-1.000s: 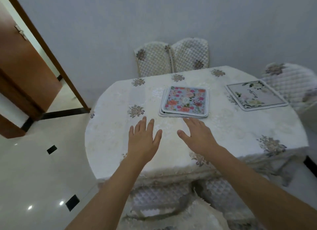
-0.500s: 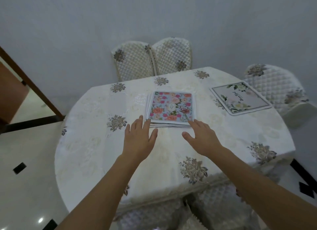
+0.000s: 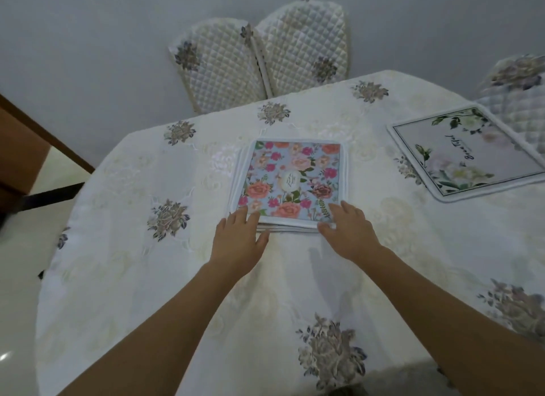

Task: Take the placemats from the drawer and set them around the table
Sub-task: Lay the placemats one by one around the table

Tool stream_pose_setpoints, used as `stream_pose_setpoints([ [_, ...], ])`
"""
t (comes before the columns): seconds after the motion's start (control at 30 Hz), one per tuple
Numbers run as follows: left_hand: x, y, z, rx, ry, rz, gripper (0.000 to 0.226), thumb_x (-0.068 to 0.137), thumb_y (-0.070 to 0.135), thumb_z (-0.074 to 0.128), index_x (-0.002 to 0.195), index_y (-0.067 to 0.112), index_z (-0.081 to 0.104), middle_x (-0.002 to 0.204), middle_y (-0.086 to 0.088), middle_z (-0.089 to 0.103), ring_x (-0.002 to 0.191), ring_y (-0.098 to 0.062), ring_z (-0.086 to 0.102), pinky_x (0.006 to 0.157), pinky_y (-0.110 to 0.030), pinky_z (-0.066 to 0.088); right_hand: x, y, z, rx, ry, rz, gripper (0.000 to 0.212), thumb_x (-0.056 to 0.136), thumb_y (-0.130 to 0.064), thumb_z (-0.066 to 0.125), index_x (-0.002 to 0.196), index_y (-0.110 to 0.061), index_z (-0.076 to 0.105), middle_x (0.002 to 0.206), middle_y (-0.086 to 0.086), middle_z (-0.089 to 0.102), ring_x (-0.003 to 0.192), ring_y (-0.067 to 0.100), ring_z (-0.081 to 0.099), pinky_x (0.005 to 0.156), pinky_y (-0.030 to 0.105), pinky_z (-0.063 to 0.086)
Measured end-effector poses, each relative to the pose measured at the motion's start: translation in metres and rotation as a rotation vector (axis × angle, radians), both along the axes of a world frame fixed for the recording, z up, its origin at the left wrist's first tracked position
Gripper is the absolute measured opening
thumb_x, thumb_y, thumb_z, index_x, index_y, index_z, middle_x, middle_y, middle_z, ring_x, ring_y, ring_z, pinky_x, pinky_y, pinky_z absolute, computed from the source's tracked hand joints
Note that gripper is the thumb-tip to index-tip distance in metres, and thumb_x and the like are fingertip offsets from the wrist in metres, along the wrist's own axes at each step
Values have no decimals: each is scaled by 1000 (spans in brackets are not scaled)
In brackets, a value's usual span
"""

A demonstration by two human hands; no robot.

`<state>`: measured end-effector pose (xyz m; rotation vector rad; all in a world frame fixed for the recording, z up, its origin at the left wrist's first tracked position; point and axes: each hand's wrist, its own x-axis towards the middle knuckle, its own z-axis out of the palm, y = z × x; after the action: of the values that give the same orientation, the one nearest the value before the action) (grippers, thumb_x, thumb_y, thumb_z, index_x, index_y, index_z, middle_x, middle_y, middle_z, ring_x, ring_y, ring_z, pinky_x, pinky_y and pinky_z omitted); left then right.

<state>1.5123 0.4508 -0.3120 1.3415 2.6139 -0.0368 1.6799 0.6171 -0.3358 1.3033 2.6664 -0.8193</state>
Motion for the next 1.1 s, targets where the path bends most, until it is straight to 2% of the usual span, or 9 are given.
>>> stream_pose_setpoints([
  [0.13,-21,22,-31,-17,-21,91,55,99,49,39,144,19,41,150,-10,40,136,-29,38,110,-44,34,6,14,-26,-5,0,0,49,96,-41,46,142,-23,39,153,13,28,134,32,35,105,41,35],
  [0.27,-36,35,-49,4,-87,192,39,97,42,42,126,17,50,131,-9,49,116,-33,48,95,-45,45,10,21,-36,55,68,-5,45,93,-37,54,135,-21,47,142,12,40,123,31,44,97,40,40],
  [0.37,-42,42,-54,68,-79,218,29,97,36,45,114,13,52,121,-12,49,104,-35,49,85,-45,46,7,25,-42,63,164,-47,39,90,-32,61,125,-15,56,128,11,48,113,30,49,92,40,43],
  [0.53,-51,52,-58,122,-76,339,25,92,36,56,100,12,57,111,-14,52,105,-33,46,83,-42,44,1,19,-54,124,259,-91,38,83,-28,68,116,-13,58,115,9,52,103,28,50,85,41,47],
  [0.73,-58,56,-56,184,-118,405,28,85,35,70,100,14,59,114,-12,46,109,-30,45,83,-39,44,-5,18,-59,160,256,-124,42,80,-27,69,118,-14,57,119,9,50,105,28,49,87,40,47],
  [0.9,-54,58,-57,214,-88,352,23,86,28,69,101,14,57,105,-6,41,98,-27,49,73,-34,44,-7,18,-58,141,242,-140,42,80,-26,69,118,-15,57,120,7,48,108,27,46,89,38,45],
  [1.0,-55,55,-58,275,-108,354,20,87,22,67,104,14,59,107,-6,46,89,-24,52,70,-33,45,-7,21,-57,111,247,-145,41,79,-25,70,117,-16,58,117,7,47,110,26,42,93,36,43],
  [1.1,-53,47,-59,375,-139,364,20,88,12,62,107,14,59,106,-4,54,81,-20,52,71,-30,40,-9,24,-54,74,251,-201,44,82,-25,68,123,-16,55,120,10,47,113,28,42,94,35,40],
])
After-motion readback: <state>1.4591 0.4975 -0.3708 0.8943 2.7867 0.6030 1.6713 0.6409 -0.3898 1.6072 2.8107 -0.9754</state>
